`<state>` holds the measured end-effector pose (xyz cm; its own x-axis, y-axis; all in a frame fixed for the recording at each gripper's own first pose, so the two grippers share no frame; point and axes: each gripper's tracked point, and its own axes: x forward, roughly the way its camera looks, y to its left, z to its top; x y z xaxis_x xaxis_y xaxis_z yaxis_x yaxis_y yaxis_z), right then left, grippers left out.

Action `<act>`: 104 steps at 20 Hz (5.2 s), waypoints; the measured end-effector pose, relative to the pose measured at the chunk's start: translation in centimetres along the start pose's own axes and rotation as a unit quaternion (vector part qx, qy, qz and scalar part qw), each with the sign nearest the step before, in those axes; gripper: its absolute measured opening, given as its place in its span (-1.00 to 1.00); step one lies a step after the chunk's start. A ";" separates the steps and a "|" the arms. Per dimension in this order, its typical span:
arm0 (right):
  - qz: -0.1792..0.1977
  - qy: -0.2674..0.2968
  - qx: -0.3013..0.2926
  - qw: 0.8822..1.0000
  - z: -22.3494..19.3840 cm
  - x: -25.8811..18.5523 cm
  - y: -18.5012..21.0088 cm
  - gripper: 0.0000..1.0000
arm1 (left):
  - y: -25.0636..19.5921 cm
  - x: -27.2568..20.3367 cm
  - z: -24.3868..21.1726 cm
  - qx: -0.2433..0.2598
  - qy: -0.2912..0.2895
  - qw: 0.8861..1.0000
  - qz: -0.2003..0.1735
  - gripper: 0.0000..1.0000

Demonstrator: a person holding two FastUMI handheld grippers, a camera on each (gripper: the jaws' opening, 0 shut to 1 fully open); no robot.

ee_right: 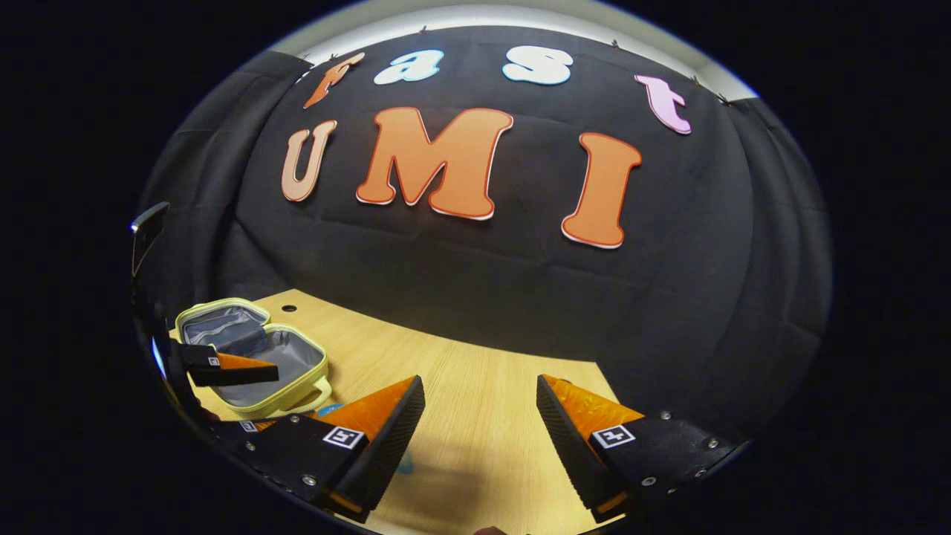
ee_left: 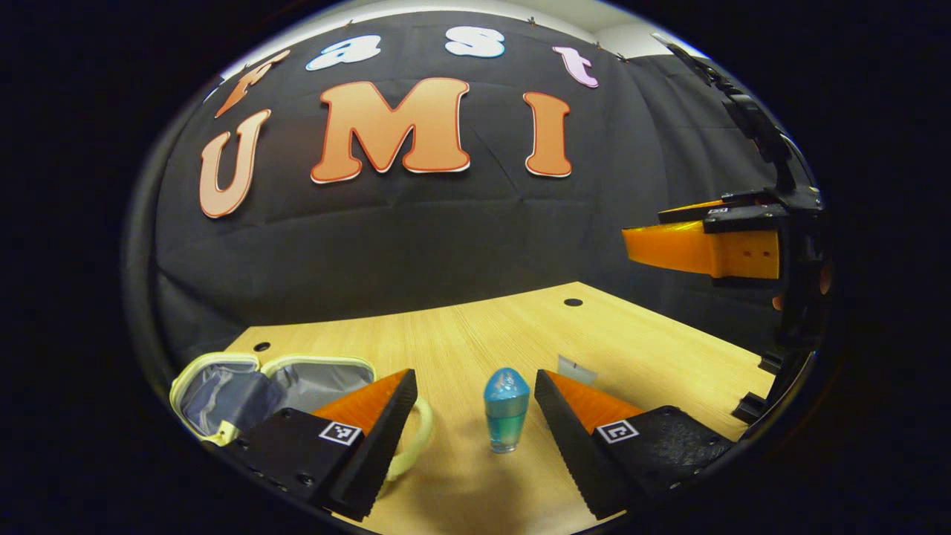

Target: First open the suitcase, pack the skin care products into it, and then close the suitcase.

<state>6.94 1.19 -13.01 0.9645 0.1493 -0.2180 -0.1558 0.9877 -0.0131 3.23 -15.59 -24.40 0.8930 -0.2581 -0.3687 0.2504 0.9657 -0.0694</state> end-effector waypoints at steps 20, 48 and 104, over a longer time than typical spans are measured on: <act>0.057 0.088 -0.020 0.994 -14.8 2.7 4.8 0.92 | -2.4 6.3 -8.5 -0.033 0.059 0.997 -0.032 -0.12; 0.128 0.148 0.047 0.980 -12.7 5.7 11.9 -0.20 | 8.8 -1.0 1.2 -0.037 0.067 0.995 0.056 -0.13; 0.211 0.309 0.082 0.924 -10.1 7.4 35.3 -0.12 | 34.7 -5.5 -6.2 -0.114 0.286 0.950 0.056 0.61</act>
<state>6.44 36.72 -24.96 0.5115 0.5181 -0.6855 -0.4066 0.8487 0.3381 4.71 19.51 -30.56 0.5443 -0.1582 -0.8238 0.0208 0.9843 -0.1753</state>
